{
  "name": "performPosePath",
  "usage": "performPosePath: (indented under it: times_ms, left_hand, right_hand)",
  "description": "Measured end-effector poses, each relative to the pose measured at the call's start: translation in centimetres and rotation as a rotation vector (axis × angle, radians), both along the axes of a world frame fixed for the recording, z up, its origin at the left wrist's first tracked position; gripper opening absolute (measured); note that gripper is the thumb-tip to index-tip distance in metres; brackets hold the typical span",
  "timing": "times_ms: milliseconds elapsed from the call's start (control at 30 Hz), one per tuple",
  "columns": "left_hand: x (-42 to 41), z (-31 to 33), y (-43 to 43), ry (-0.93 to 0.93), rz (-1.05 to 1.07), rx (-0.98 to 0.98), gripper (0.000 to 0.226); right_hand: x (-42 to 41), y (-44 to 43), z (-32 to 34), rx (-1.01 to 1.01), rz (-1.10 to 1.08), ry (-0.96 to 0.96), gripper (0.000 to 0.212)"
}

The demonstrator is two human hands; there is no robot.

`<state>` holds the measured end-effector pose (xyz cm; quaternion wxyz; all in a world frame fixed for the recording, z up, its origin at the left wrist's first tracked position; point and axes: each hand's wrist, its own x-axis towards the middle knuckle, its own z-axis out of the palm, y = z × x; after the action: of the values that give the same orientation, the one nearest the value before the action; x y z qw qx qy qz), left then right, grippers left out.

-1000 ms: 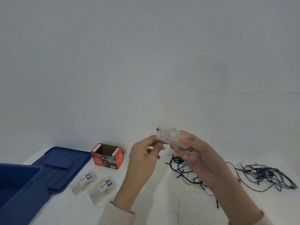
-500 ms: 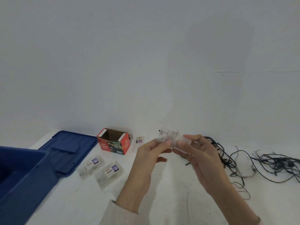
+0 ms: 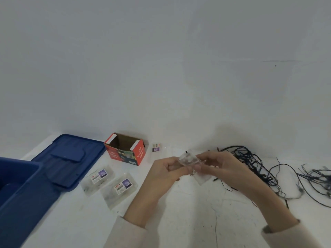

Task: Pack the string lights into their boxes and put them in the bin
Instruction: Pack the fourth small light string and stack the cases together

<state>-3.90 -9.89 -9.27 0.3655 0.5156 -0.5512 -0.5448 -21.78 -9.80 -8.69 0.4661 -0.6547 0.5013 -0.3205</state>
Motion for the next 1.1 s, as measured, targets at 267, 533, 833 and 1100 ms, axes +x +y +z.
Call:
performPosePath:
  times_ms: [267,533,833,1100]
  left_hand:
    - [2.0,-3.4,-6.1,-0.199,0.201,-0.131,0.022]
    - [1.7,-10.0,-11.0,-1.124,0.063,-0.25,0.04]
    - [1.5,-8.8,-9.0,-0.602,0.178,-0.021,0.072]
    - [-0.6,-2.6,-1.8,0.225,0.206,0.053,0.097]
  right_hand:
    - [0.1,-2.4,-4.1,0.111,-0.265,-0.249,0.019]
    - [0.5,-2.6,-4.9,0.163,-0.315,-0.376,0.017]
    - [0.2,-1.6,-3.6,0.188,-0.376,-0.577,0.03]
    - [2.2,0.9,0.5,0.273,-0.243,-1.072,0.028]
